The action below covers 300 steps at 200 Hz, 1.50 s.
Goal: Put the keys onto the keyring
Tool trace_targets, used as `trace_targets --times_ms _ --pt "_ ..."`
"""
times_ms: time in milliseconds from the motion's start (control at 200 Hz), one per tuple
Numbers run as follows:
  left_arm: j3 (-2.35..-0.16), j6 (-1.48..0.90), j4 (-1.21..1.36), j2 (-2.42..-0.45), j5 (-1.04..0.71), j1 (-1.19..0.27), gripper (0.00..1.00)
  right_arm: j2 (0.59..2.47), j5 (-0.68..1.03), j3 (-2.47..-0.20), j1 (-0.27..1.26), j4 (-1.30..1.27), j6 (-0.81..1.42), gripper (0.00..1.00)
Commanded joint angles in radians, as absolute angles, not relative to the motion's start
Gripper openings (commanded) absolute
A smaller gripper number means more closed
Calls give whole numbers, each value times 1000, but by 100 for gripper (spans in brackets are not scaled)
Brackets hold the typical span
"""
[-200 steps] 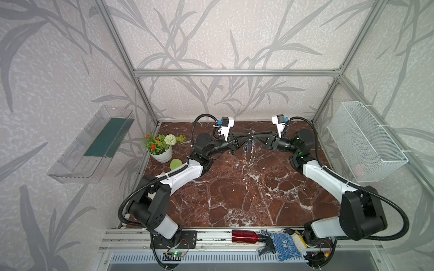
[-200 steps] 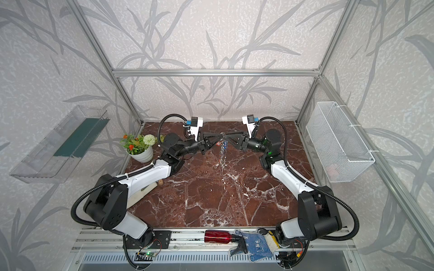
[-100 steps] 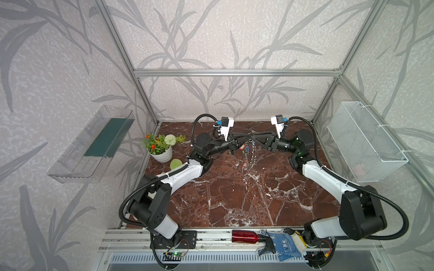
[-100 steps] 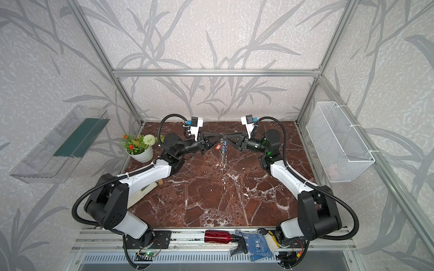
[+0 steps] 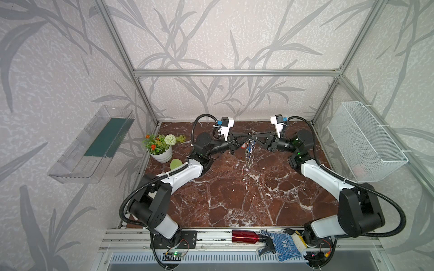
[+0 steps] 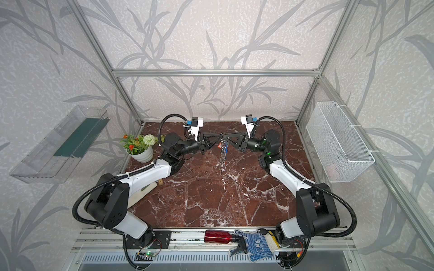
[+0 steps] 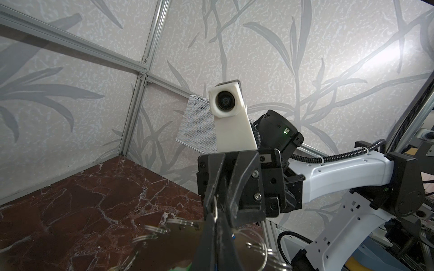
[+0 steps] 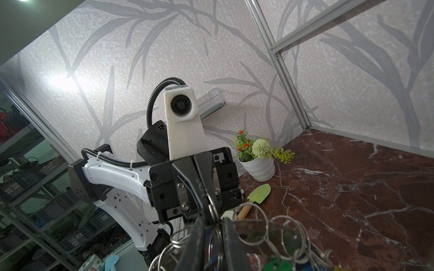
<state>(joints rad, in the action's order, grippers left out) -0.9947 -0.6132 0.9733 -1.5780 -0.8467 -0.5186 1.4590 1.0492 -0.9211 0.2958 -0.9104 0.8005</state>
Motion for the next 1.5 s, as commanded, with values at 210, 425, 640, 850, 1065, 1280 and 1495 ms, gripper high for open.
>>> trace_targets --times_ms 210,425,640,850,1065,1280,1495 --pt "-1016 -611 1029 -1562 -852 -517 0 1463 1068 -956 308 -939 810 0" --pt "-1012 -608 993 -1543 -866 -510 0 1459 1062 -954 308 -926 802 0" --pt "-994 -576 892 -1480 -905 -485 10 1438 1048 -960 308 -867 748 0" --pt "-995 -516 755 -1419 -947 -457 19 1410 1041 -972 309 -792 681 0" --pt "-1058 -380 495 -1365 -1039 -405 33 1397 1068 -978 310 -777 651 0" --pt "-1289 185 -252 -1355 -1079 -383 46 1404 1164 -1018 313 -711 580 0" --pt "-1473 396 -558 -1432 -1050 -397 47 1404 1186 -1041 333 -635 513 0"
